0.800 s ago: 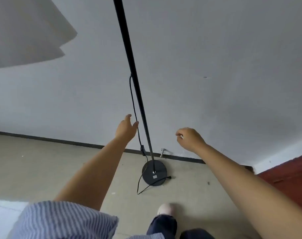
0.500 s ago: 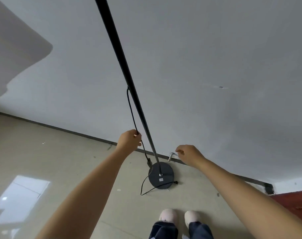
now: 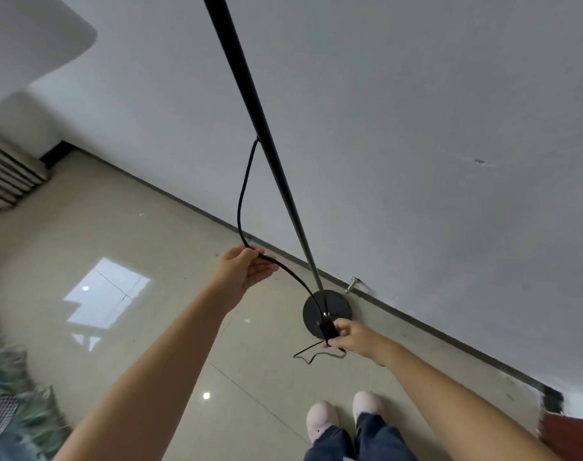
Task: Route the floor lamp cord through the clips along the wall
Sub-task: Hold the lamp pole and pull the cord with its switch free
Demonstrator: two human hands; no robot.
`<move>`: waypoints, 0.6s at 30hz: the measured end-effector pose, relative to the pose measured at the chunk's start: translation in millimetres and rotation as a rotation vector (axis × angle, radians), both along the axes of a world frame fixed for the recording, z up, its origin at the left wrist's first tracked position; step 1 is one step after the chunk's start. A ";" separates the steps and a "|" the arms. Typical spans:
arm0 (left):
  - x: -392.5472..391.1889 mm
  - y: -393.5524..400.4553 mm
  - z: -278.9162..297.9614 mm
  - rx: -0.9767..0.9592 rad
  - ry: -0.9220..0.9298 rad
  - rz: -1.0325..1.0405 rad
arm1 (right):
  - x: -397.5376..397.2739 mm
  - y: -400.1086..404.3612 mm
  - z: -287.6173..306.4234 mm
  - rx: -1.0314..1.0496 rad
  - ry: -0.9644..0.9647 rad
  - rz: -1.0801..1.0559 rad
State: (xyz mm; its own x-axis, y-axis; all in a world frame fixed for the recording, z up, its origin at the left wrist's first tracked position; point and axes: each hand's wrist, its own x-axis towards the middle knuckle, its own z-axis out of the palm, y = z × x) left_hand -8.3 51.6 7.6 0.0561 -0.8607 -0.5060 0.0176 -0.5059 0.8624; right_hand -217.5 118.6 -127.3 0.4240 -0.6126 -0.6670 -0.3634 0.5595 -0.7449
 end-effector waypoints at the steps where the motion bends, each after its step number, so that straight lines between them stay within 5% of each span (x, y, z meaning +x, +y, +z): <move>1: 0.1 -1.2 1.4 0.005 -0.046 0.027 | -9.4 -0.9 5.1 0.006 0.001 -0.062; 4: -1.3 -4.4 6.0 -0.055 -0.285 0.018 | -34.1 -7.0 27.1 -0.091 0.148 -0.119; 8: -16.6 -17.1 33.3 -0.373 -0.560 0.119 | -46.7 -35.2 70.9 -0.523 0.540 0.011; 11: -33.8 -33.3 71.6 -0.618 -0.640 0.109 | -38.6 -61.2 113.8 -0.788 0.685 -0.164; 18: -49.0 -73.2 143.1 -0.815 -0.808 0.008 | -0.6 -99.8 159.8 -0.917 0.558 -0.218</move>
